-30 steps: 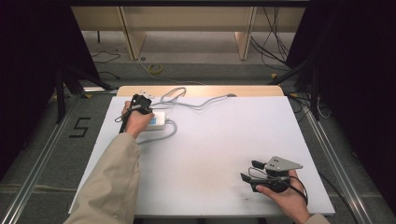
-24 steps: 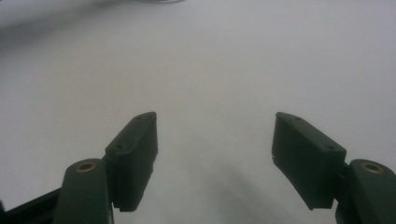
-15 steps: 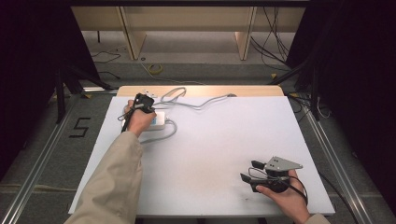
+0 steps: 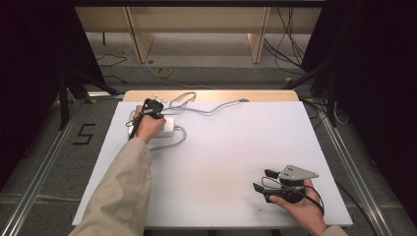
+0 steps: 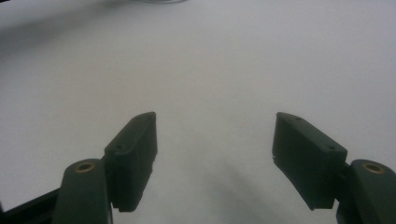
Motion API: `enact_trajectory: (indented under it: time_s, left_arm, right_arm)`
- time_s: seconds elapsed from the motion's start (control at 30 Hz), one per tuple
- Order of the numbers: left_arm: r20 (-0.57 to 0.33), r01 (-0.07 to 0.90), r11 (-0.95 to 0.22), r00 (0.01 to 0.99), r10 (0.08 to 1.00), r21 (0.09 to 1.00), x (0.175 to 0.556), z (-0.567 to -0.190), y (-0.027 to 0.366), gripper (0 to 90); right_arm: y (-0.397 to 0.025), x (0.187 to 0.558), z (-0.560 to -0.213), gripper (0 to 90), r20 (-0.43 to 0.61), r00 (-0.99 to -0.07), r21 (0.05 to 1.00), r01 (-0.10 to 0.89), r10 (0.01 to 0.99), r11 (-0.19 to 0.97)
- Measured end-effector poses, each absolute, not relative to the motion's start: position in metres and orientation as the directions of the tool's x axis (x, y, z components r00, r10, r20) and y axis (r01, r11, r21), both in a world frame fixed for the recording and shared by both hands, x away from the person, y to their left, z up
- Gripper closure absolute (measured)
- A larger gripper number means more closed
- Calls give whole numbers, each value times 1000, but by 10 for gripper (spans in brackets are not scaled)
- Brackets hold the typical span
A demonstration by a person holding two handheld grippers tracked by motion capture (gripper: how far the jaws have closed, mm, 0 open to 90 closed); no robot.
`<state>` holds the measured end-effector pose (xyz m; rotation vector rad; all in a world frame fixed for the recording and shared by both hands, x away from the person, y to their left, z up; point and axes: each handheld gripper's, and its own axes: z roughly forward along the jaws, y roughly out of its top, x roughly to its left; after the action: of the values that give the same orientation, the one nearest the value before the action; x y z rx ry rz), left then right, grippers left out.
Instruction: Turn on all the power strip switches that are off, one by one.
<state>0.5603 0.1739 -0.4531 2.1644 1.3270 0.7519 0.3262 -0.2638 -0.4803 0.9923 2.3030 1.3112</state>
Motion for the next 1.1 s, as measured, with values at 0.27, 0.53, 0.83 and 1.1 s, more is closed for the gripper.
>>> enact_trajectory:
  time_s: [0.27, 0.53, 0.83, 1.1]
  left_arm:
    - [194, 647, -402, 370, 909, 648, 562, -455, 176, 899]
    - [197, 651, -414, 381, 903, 636, 563, -456, 175, 900]
    - [195, 656, -431, 403, 894, 620, 565, -455, 176, 900]
    - [185, 678, -427, 401, 897, 599, 568, -455, 175, 900]
  right_arm:
    - [-264, 326, -481, 316, 69, -714, 844, 414, 697, 341]
    - [-263, 326, -481, 315, 70, -715, 844, 415, 696, 341]
    - [-263, 326, -481, 314, 72, -716, 844, 415, 695, 341]
    - [-263, 326, -481, 311, 72, -719, 843, 415, 692, 343]
